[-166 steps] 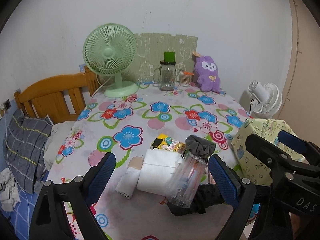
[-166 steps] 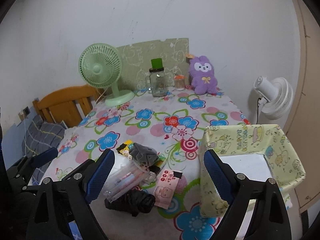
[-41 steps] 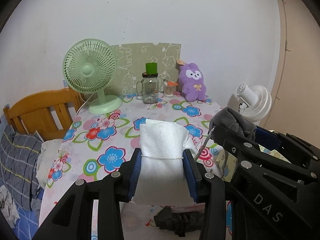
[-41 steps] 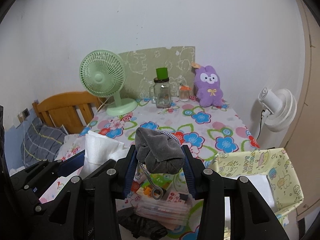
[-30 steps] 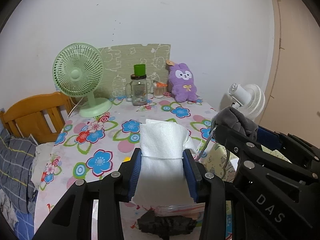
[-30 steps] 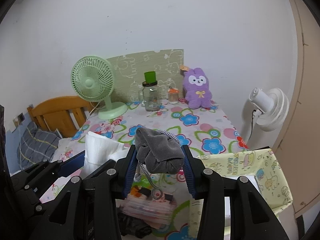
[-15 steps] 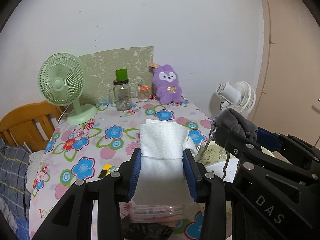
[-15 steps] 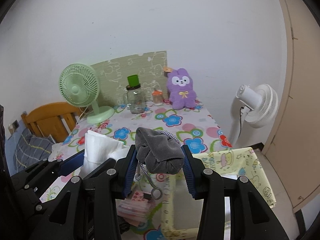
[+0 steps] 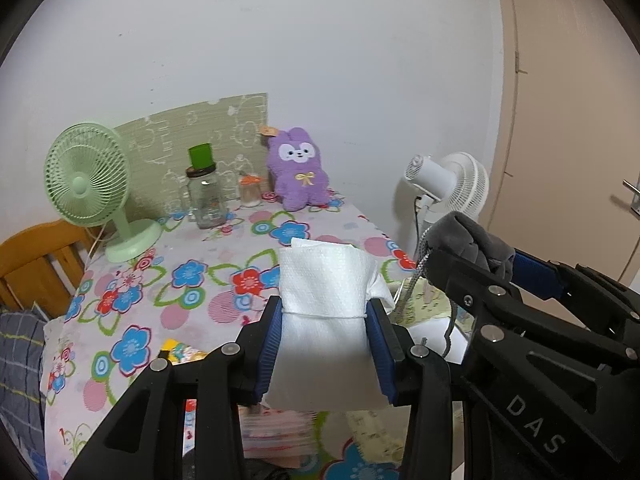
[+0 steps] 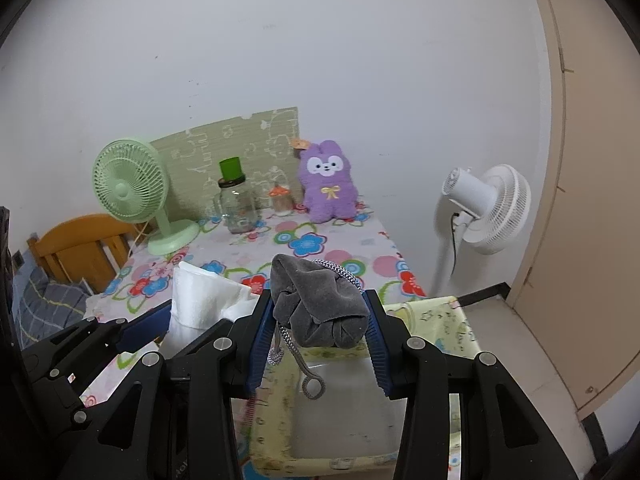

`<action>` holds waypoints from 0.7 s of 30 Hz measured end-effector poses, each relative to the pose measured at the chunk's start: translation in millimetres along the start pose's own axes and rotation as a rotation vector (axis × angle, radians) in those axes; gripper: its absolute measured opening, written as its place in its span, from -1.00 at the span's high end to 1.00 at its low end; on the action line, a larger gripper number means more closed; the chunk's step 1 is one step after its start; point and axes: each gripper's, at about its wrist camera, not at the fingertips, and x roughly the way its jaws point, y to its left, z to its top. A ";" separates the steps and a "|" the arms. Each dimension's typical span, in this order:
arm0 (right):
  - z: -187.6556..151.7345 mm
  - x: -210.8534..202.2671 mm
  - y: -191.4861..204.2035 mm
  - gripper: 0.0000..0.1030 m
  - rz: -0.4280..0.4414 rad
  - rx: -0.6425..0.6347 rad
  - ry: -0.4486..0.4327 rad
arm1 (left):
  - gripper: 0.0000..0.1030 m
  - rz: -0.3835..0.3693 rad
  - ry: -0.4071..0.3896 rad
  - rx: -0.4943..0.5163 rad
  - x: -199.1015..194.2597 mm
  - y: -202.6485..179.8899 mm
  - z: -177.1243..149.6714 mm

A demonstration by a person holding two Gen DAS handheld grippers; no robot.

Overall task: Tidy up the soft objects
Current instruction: 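Lift and carry both held items over the yellow-green patterned box, then lower the white cloth into the box with left tool while right tool releases the sock there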

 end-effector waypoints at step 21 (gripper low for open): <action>-15.1 17.8 -57.8 0.09 -0.088 0.055 0.051 | 0.16 -0.077 0.077 0.046 41.1 -48.6 -3.4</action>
